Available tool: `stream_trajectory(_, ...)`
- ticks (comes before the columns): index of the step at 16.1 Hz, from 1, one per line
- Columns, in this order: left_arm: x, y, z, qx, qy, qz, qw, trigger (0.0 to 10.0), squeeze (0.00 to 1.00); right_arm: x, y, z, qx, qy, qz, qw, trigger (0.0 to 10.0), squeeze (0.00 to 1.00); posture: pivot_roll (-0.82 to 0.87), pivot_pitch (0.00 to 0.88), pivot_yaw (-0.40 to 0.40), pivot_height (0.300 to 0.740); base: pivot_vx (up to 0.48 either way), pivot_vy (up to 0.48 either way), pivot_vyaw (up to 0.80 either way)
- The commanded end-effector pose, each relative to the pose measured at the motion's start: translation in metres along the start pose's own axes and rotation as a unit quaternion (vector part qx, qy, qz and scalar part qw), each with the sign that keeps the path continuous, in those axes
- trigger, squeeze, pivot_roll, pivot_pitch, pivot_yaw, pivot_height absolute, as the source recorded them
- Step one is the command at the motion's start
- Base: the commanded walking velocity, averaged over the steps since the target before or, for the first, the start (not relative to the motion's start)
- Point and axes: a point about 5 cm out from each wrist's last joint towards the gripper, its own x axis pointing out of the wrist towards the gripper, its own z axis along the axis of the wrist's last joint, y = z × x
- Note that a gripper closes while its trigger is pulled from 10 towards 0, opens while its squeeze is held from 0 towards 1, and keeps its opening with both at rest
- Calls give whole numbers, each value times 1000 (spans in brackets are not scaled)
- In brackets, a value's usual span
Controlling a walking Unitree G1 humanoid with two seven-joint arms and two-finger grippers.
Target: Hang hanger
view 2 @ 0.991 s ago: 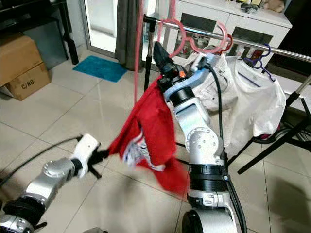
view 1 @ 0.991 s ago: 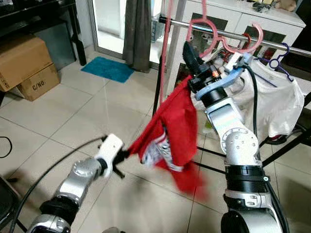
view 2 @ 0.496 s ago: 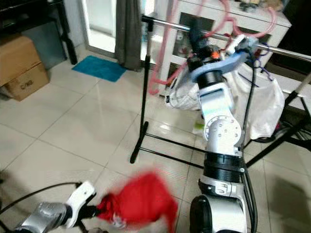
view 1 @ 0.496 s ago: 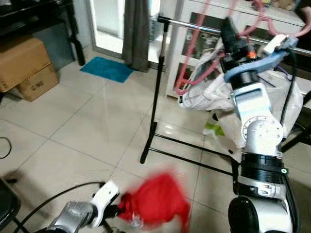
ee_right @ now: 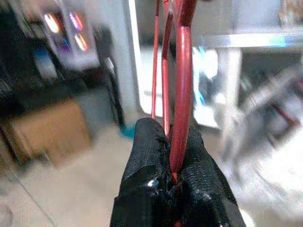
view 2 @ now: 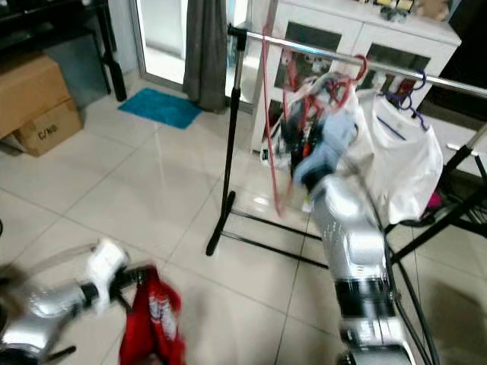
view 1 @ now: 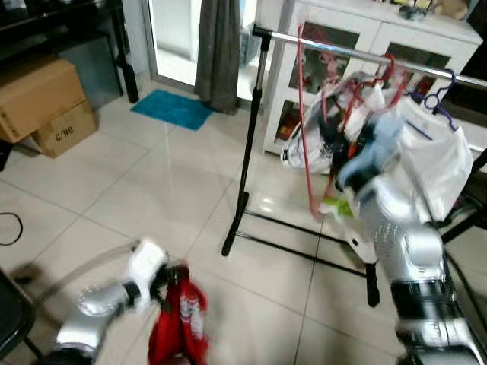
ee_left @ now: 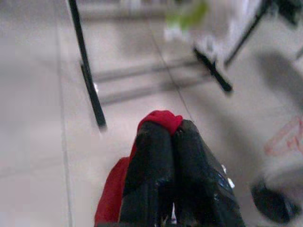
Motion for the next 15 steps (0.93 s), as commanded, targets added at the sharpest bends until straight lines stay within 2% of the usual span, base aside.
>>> stream_trajectory(1, -6, 2, 25, 1, -46, 7, 999, 0, 0, -8, -10, -13, -25, 42, -30, 998, 0, 0, -77, 0, -94, 740, 0, 0, 0)
stream_trajectory(2, -15, 8, 56, -4, -102, 55, 993, 2941, 0, -25, -16, -38, -20, 107, -50, 993, 10000, 0, -75, 0, -99, 740, 0, 0, 0)
stream_trajectory(3, -20, 11, 79, -15, -144, 107, 984, 10000, 0, -39, -16, -53, -11, 139, -47, 989, 10000, 0, -78, 0, -103, 740, 0, 0, 0)
stream_trajectory(4, -18, 9, 94, -42, -166, 148, 974, 10000, 0, -51, -17, -63, -7, 161, -61, 985, 10000, 0, -71, 0, -107, 740, 0, 0, 0)
stream_trajectory(6, -14, 0, 114, -50, -194, 167, 966, 10000, 0, -60, -20, -68, -20, 168, -98, 981, 10000, 0, -58, 0, -125, 740, 0, 0, -775)
stream_trajectory(8, -20, -6, 118, -67, -197, 211, 955, 10000, 0, -64, -25, -63, -41, 131, -157, 978, 10000, 0, -47, 0, -113, 740, 0, 0, -800)
stream_trajectory(9, -24, -14, 115, -76, -187, 233, 951, 10000, 0, -69, -26, -61, -27, 120, -186, 975, 10000, 0, -47, 0, -107, 740, 0, 0, -800)
stream_trajectory(10, -25, -20, 112, -63, -186, 249, 949, 10000, 0, -71, -21, -60, 22, 108, -168, 980, 10000, 0, -46, 0, -94, 740, 0, 0, -800)
stream_trajectory(11, -23, -25, 109, -67, -180, 244, 951, 10000, 0, -72, -18, -59, 39, 101, -159, 981, 10000, 0, -49, 0, -88, 740, 0, 0, -800)
stream_trajectory(12, -19, -28, 111, -68, -183, 242, 950, 10000, 0, -72, -15, -56, 39, 86, -155, 983, 10000, 0, -59, 0, -75, 740, 0, 0, -800)
stream_trajectory(13, -10, -28, 119, -55, -196, 242, 949, 10000, 0, -69, -10, -49, 15, 60, -128, 990, 10000, 0, -66, 0, -67, 740, 0, 0, -800)
stream_trajectory(14, -10, -28, 119, -55, -196, 242, 949, 10000, 0, -69, -10, -49, 15, 60, -128, 990, 10000, 0, -66, 0, -67, 740, 0, 0, -800)
stream_trajectory(15, -6, -32, 128, -47, -197, 231, 952, 10000, 98, -70, -6, -47, 31, 50, -119, 991, 10000, 0, -71, 0, -83, 740, 0, 0, -800)
